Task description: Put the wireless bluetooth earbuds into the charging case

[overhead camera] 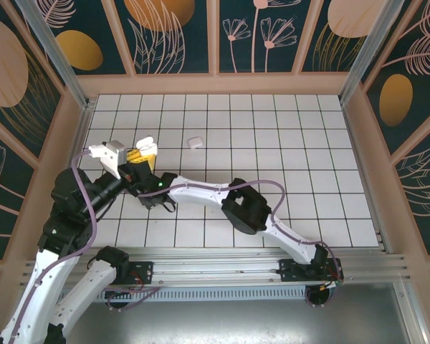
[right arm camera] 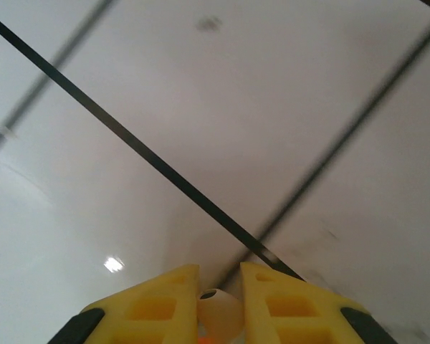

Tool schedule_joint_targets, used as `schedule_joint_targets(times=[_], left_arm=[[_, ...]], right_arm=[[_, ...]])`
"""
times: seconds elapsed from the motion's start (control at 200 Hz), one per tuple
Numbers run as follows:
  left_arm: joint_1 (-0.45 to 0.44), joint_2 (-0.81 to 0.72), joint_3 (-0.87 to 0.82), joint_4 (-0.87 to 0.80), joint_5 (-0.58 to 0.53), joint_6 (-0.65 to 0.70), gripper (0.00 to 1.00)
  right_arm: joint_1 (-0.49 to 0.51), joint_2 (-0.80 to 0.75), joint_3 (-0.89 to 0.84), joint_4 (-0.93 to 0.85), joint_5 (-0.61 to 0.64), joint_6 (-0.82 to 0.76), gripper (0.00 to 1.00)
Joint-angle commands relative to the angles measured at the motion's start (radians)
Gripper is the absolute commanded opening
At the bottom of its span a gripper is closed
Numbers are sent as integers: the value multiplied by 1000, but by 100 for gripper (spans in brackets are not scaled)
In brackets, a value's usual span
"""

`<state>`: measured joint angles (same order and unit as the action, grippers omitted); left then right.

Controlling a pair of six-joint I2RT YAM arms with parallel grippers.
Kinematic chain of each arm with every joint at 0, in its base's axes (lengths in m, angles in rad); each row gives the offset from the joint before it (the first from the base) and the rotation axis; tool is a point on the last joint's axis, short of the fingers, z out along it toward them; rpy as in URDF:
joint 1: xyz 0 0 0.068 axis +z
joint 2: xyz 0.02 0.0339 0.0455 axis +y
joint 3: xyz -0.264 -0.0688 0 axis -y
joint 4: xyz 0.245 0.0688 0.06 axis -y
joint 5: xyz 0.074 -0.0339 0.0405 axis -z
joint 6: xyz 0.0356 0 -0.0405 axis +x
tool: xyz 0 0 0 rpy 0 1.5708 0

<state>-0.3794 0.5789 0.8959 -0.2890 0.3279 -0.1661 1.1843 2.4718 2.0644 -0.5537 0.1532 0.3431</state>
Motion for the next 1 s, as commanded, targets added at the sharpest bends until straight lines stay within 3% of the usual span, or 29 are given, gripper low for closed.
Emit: schedule_joint_targets(times=[0.0,0.22,0.335,0.541,0.831,0.996], left_arm=[[-1,20,-16,51,0,-30,2],[-1,69,-43,125,26,-60,2],[-1,102,-60,173,45,-73,1],[-1,163,-83,238,74,-89,1],[-1,205,-92,267,73,-64,2],[-1,242,-92,276,80,-33,2]], right_arm=[[-64,-105,-178,-40,35,-41,18],[-196,-307,-536,106,-23,-165,18],[-289,-353,-630,133,-105,-236,19],[-369,-383,-628,95,-111,-249,40],[-422,-456,-493,-98,-134,87,48],[-440,-526,-562,-10,-329,326,49]])
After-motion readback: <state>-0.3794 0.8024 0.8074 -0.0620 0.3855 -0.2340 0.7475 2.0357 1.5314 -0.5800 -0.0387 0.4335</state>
